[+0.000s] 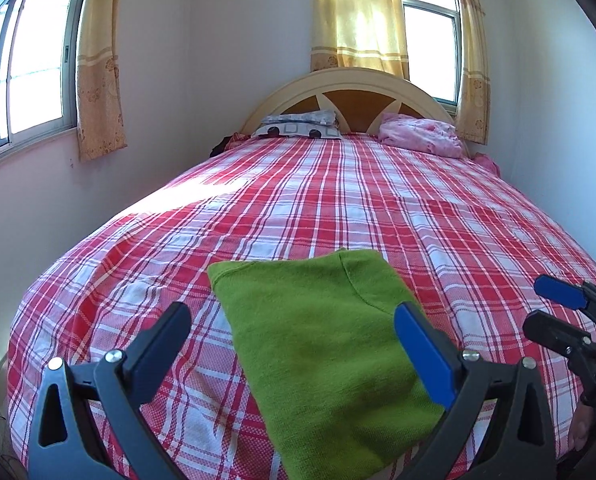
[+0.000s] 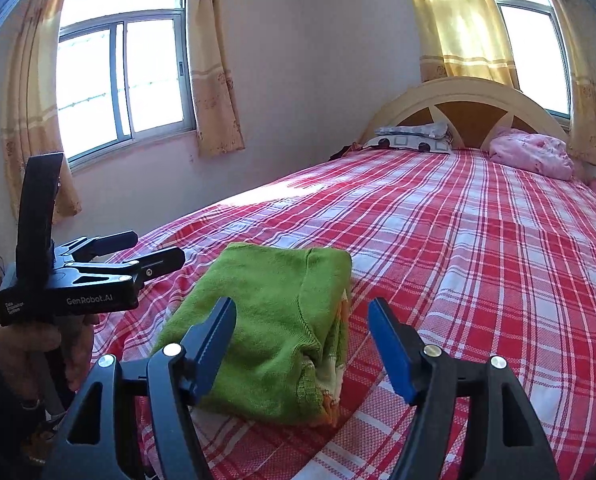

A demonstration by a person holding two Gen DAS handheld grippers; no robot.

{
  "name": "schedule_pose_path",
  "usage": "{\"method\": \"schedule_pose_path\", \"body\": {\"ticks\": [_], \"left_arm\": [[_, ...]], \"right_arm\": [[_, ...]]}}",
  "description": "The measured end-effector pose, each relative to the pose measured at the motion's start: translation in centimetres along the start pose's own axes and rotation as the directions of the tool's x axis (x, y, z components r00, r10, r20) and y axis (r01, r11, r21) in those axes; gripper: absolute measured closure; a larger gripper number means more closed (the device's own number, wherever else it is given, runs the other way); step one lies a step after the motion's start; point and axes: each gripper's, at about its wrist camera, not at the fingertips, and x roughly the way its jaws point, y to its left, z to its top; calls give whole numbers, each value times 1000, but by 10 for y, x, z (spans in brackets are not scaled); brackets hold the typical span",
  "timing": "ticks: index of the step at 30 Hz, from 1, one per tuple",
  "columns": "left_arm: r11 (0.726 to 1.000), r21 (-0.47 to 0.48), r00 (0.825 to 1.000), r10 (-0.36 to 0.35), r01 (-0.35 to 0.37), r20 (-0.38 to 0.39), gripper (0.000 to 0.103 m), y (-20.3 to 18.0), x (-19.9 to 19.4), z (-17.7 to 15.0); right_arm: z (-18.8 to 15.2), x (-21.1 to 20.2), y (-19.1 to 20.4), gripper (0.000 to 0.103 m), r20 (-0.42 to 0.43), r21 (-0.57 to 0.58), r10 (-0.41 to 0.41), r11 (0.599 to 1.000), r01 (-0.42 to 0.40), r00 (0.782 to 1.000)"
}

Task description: Fold small clothes

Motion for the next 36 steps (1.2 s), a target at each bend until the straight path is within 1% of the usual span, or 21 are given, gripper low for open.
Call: {"method": "schedule_pose_path", "body": {"ticks": [18,28,33,36], "left_arm": [[1000,1,1000,-1,1,-7,0,-2,1,-3],[1000,0,1000,0,0,-17,0,0,4,-3],[1000,5,1000,18,-18,-4,0,0,2,-3],[1000,12,1000,25,-25,-10,0,-2,3,-2]], "right_arm": [[0,-2,-1,33,2,7,-1,1000,1,1000],[1,-4,0,33,24,8,-6,1000,6,1000],[2,-5,3,33,27,0,-2,1000,2,1000],[2,-6,5,33,28,-10,2,1000,-1,1000]]}}
